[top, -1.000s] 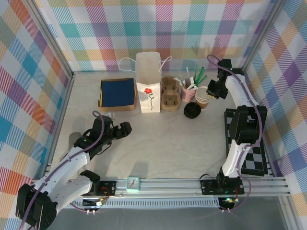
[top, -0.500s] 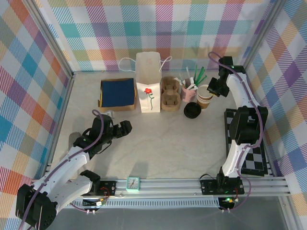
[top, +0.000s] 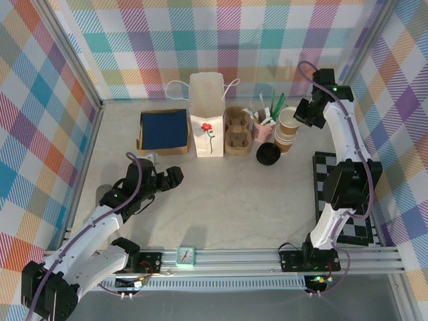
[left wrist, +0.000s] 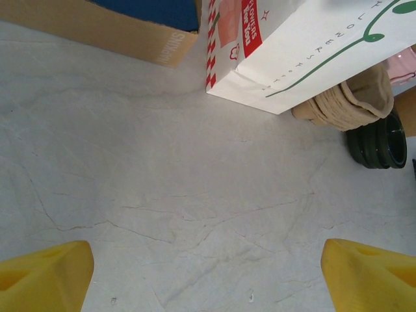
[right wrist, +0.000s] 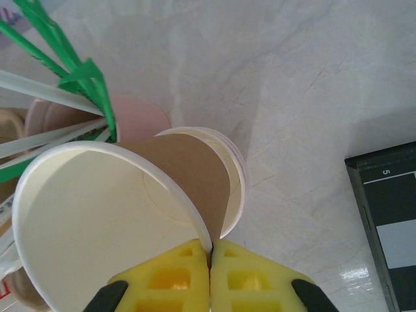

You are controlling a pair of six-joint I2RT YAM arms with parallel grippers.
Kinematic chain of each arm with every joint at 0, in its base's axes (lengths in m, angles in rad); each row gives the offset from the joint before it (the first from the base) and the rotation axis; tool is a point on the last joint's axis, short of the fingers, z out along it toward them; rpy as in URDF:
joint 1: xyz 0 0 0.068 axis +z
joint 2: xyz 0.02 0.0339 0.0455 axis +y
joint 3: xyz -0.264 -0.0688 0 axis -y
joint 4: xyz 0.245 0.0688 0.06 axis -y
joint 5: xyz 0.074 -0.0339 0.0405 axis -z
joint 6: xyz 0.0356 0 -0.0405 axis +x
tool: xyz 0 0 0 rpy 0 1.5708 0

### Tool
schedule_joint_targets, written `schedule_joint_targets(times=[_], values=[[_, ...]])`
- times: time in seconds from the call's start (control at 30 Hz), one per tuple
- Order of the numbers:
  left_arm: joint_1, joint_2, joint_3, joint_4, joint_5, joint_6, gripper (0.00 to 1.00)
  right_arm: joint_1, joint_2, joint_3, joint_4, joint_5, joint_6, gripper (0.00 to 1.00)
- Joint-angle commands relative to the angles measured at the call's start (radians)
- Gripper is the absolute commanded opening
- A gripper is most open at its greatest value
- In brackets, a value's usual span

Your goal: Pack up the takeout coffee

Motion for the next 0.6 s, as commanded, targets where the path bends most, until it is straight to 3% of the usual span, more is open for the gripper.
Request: schedule_joint_targets(times=[0.0, 0.33, 0.57], values=[[-0.009, -0.027, 0.035, -0.027, 0.0, 0.023, 0.9, -0.008, -0.065, 0.036, -0.047, 0.005, -0.018, 0.08], [-0.016, -0.055, 0.036, -0.037, 0.003, 0.018, 0.9, -0.007, -0.165, 0.038, -0.094, -0.042, -0.047, 0.09], [-0.023, -0.078, 0.01, -0.029, 0.005, 0.005, 0.9, 0.006, -0.241, -0.053, -0.099, -0.135, -0.074, 0.09]])
